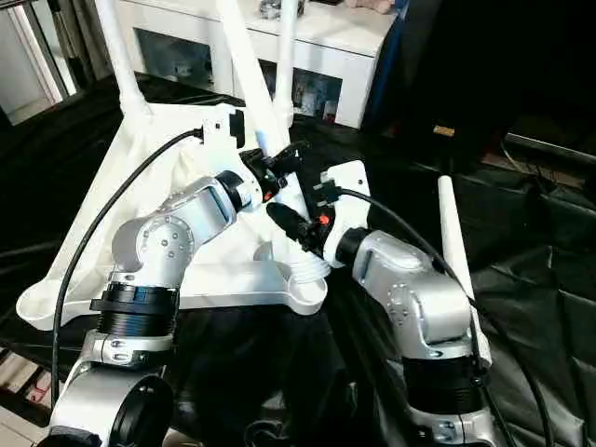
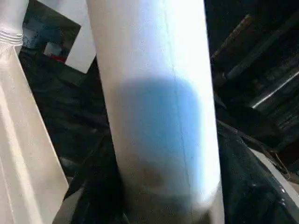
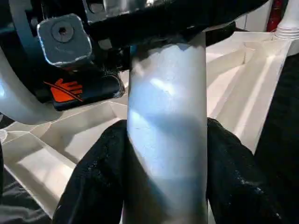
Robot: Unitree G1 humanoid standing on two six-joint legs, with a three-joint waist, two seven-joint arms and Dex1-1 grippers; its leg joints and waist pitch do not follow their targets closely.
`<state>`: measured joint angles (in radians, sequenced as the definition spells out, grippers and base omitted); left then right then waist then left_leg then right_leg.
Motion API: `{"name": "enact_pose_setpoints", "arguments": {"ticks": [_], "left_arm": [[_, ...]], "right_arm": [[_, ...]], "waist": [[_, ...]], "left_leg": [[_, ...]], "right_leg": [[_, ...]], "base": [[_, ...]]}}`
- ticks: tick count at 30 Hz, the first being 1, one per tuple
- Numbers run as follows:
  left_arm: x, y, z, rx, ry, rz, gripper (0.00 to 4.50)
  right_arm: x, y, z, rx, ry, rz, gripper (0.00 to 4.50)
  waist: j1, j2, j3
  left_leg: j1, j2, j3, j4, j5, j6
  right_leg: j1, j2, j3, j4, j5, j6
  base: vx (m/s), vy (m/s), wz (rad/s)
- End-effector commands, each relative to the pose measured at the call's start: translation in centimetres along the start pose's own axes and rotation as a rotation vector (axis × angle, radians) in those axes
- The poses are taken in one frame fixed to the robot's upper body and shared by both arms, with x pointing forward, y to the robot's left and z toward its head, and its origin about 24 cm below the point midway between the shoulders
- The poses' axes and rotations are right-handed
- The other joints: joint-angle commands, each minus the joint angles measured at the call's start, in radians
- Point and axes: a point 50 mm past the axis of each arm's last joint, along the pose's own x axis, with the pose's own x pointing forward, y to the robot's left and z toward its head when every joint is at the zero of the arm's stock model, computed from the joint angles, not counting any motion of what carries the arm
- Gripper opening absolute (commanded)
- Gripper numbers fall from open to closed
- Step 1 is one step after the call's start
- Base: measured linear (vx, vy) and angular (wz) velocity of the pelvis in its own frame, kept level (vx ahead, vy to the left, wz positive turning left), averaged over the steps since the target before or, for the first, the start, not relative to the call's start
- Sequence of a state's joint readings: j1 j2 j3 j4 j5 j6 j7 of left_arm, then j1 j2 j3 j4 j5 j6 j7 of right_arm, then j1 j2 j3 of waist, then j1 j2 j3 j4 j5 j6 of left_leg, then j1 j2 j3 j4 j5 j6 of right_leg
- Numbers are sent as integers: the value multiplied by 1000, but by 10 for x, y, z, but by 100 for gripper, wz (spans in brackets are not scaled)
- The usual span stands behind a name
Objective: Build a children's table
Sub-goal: Pick table leg
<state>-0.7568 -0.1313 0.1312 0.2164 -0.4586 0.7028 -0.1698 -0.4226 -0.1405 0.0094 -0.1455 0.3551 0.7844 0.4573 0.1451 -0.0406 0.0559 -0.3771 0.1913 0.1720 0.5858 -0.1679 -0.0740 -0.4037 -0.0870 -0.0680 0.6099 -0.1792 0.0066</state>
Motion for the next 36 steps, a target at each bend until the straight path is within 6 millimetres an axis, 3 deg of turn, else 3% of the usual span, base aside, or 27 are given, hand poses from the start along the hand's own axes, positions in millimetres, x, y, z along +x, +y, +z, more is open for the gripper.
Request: {"name": "enact_pose_setpoints", "arguments": {"ticks": [1,3,4,6,8,11,12,16,22,24,34,36], "left_arm": [[3,-5,6,18,-33,21,213],[1,-11,14,79,-59,-100,211],[1,-11,14,85,-59,-110,209],[-3,-16,17,141,-39,-224,207],[-8,-19,21,140,-20,-328,205],[-20,-29,25,220,38,-539,195],[-20,-29,25,220,38,-540,192],[-27,-36,26,232,67,-670,190],[-33,-49,35,139,19,-824,189],[-35,-50,36,112,8,-844,188],[-33,-42,31,128,34,-797,188],[-28,-37,32,114,23,-723,188]], "right_arm": [[-1,3,12,-48,-45,20,186],[-4,1,13,14,-59,66,186],[-5,1,13,17,-58,71,221],[-11,0,11,35,-42,134,256],[-18,0,10,48,-12,215,258],[-30,5,13,104,12,364,296],[-30,5,13,104,12,364,300],[-33,1,12,67,57,357,338],[-35,-3,8,73,101,376,338],[-35,-2,7,81,114,384,305],[-35,1,3,82,131,375,231],[-33,0,4,74,123,351,218]], "waist": [[1,-7,-68],[2,-8,-68],[2,-5,-68],[4,-10,-67],[4,-6,-67],[7,-5,-68],[4,-13,-66],[5,-10,-66],[7,-13,-66],[7,-14,-66],[7,-14,-69],[6,-13,-68]], "left_leg": [[9,28,-10,-71,-186,-26],[10,28,-10,-72,-180,-19],[11,29,-9,-72,-181,-15],[11,29,-9,-72,-182,-13],[11,31,-9,-71,-178,-13],[12,31,-8,-69,-162,-2],[10,30,-7,-70,-159,1],[13,31,-4,-68,-153,-17],[9,31,-5,-68,-177,-23],[10,30,-5,-67,-177,-22],[11,31,-5,-65,-144,-21],[9,31,-5,-65,-144,-23]], "right_leg": [[53,-54,42,-76,-189,-105],[53,-56,42,-76,-192,-107],[51,-55,42,-75,-195,-104],[52,-55,41,-76,-203,-103],[53,-55,42,-71,-186,-110],[53,-57,42,-68,-170,-130],[54,-57,42,-69,-176,-131],[50,-58,42,-66,-186,-157],[54,-62,42,-72,-248,-138],[53,-61,41,-72,-250,-137],[54,-58,42,-65,-198,-141],[53,-57,42,-65,-192,-142]], "base": [[0,0,0],[0,0,0],[0,0,0],[0,0,0],[0,0,0],[0,0,0],[0,0,0],[0,0,0],[0,0,0],[0,0,0],[0,0,0],[0,0,0]]}}
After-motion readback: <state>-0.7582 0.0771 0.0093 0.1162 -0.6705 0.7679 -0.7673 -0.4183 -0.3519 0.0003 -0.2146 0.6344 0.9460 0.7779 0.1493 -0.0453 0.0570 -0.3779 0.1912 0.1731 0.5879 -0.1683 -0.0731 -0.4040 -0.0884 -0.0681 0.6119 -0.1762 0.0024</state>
